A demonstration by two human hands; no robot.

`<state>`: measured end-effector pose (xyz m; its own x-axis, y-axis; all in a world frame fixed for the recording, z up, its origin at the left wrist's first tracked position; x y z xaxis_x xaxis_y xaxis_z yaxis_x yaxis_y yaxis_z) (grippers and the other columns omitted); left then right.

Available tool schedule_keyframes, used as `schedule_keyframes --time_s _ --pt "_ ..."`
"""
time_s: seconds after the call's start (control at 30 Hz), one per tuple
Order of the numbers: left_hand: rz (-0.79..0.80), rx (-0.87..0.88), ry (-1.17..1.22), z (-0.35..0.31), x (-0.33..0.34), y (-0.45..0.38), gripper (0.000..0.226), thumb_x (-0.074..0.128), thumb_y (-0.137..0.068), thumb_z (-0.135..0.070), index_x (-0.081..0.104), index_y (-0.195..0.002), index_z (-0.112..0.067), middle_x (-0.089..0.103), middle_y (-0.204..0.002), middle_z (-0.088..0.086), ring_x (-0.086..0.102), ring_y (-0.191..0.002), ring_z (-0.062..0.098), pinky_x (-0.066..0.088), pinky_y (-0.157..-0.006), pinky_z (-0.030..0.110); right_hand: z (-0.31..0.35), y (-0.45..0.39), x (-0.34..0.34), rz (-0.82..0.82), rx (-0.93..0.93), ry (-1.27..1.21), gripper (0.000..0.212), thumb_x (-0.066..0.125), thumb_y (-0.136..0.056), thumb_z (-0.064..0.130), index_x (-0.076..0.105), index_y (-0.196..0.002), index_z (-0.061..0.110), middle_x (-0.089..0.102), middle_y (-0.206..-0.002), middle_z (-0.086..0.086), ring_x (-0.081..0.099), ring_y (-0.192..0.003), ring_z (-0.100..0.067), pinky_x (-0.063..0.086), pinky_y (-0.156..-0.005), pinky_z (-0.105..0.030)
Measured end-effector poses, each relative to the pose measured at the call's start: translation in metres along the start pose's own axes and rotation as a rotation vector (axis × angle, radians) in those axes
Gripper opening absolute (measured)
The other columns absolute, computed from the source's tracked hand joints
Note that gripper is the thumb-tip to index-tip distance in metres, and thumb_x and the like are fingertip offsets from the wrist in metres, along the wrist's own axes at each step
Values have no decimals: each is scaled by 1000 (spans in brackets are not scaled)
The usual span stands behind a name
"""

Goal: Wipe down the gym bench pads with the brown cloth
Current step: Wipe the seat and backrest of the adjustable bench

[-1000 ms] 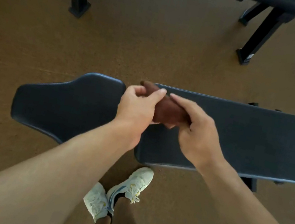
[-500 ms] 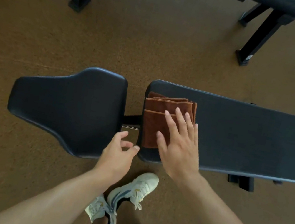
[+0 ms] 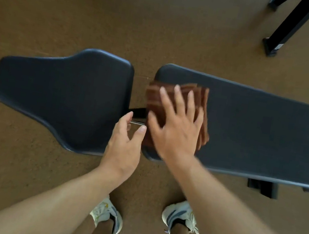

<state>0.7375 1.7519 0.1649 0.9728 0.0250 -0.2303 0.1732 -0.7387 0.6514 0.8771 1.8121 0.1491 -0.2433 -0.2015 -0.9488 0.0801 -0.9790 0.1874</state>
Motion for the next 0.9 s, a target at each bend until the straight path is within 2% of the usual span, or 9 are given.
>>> schedule_keyframes --time_s 0.1,0.23,0.33,0.4,0.47,0.53,0.63,0.73,0.9 --pt "-4 10 0 -19 15 7 58 50 -104 -42 27 -157 -40 40 -157 -14 41 -142 10 37 -117 39 -9 52 10 124 -38 9 62 27 -105 66 18 -164 47 10 -176 10 -5 -163 -21 6 -129 -57" --pt "56 124 -119 -37 36 9 64 49 -104 -43 18 -160 -38 25 -165 -15 26 -148 5 26 -124 39 -23 -33 -2 93 -42 -56 62 23 -105 67 17 -163 47 7 -176 11 -9 -163 -19 -5 -130 -55" --pt "40 147 -177 -42 50 2 67 54 -103 -19 22 -160 -36 24 -166 -14 25 -151 9 26 -125 40 -43 -93 -12 73 -5 -56 64 23 -105 68 19 -164 46 12 -176 9 -4 -163 -19 -7 -130 -51" --pt "35 167 -295 -44 63 0 78 55 -96 -2 22 -160 -34 20 -167 -11 23 -153 15 26 -126 43 -58 -74 -12 4 39 -57 63 23 -106 67 21 -164 45 15 -176 8 -1 -163 -20 -4 -130 -51" --pt "73 178 -492 -45 77 3 91 57 -91 2 11 -162 -32 4 -171 -8 0 -158 16 14 -129 44 -75 -16 -13 -48 114 -67 62 25 -106 67 22 -163 45 15 -175 9 0 -163 -21 -1 -131 -51" --pt "148 144 -765 -44 95 6 103 65 -90 -6 -4 -163 -31 -22 -170 -2 -24 -155 20 4 -129 51 -96 45 -12 -3 163 -62 62 23 -106 68 19 -164 46 10 -176 11 -5 -163 -19 0 -131 -51" --pt "175 76 -1150 -40 121 12 123 77 -88 -26 -23 -159 -23 -40 -161 15 -32 -150 39 9 -124 63 -121 56 -10 101 148 -41 64 17 -104 71 15 -164 48 2 -176 13 -14 -162 -16 -6 -130 -51" --pt "130 20 -1298 -39 135 12 142 83 -77 -54 -29 -155 -16 -35 -161 22 -23 -152 46 20 -122 64 -125 -24 -22 54 75 -74 64 24 -105 69 18 -164 46 5 -177 10 -10 -163 -20 -6 -130 -53" --pt "16 74 -1417 -40 131 10 136 76 -73 -68 -19 -160 -25 -21 -169 14 -9 -157 36 39 -117 51 -134 -90 -31 57 -1 -66 65 24 -105 68 18 -165 43 12 -176 6 -3 -163 -22 -5 -130 -52"
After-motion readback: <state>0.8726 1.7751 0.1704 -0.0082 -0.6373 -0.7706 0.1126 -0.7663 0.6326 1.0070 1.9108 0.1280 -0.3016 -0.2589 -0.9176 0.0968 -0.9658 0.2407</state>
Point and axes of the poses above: each hand's wrist, its own y-axis away from the middle knuckle, its own x-axis out of the palm, z = x × y, the point moved 4 cm from there along -y, towards the middle knuckle
